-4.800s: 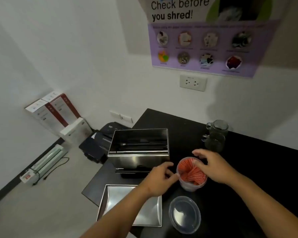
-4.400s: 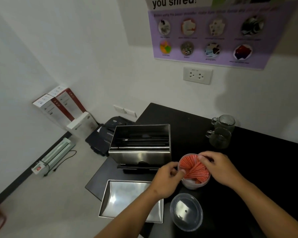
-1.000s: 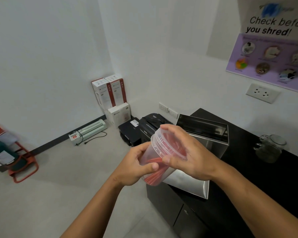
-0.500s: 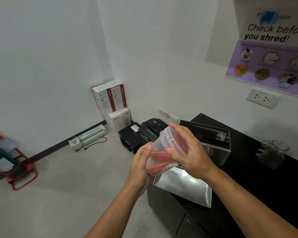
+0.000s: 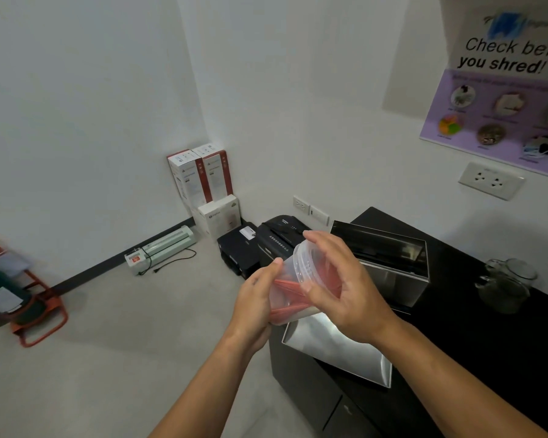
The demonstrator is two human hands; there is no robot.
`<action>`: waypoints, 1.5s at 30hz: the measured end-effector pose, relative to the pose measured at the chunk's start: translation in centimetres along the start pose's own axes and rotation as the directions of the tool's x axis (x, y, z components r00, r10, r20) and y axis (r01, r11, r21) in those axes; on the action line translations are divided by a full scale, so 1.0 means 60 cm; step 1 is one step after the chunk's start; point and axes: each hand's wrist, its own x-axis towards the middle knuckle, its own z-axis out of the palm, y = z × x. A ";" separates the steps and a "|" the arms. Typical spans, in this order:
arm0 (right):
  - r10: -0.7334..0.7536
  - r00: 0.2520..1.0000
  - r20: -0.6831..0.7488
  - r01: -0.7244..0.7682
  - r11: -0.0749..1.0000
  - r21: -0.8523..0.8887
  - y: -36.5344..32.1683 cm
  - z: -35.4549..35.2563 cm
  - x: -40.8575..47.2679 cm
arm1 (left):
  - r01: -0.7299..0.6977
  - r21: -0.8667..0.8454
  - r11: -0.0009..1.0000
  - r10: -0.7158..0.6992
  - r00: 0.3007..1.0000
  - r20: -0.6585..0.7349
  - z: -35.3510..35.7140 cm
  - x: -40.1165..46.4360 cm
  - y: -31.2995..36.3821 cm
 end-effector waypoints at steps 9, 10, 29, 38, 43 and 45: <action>-0.347 0.938 -0.002 0.342 0.923 -0.179 -0.006 -0.014 -0.001 | 0.116 -0.013 0.993 -0.112 0.977 0.183 0.000 -0.008 0.030; -0.349 0.937 -0.023 0.340 0.924 -0.174 -0.004 -0.011 0.000 | 0.090 -0.011 0.996 -0.088 0.985 0.151 0.003 -0.009 0.031; -0.035 0.992 0.124 0.060 0.977 -0.204 -0.012 -0.045 0.008 | 0.013 -0.001 1.000 -0.013 0.999 -0.051 -0.001 -0.002 0.014; -0.259 0.958 0.122 0.276 0.949 -0.155 0.003 -0.035 0.004 | 0.086 -0.036 0.996 -0.082 0.991 0.102 0.009 -0.011 0.028; -0.157 0.986 0.055 0.161 0.984 -0.075 0.015 -0.013 0.023 | 0.007 -0.060 0.998 -0.013 0.996 -0.087 0.018 -0.002 0.012; -0.123 0.991 0.047 0.125 0.991 -0.047 0.023 -0.007 0.030 | -0.029 -0.041 0.999 0.022 0.985 -0.171 0.019 0.007 0.002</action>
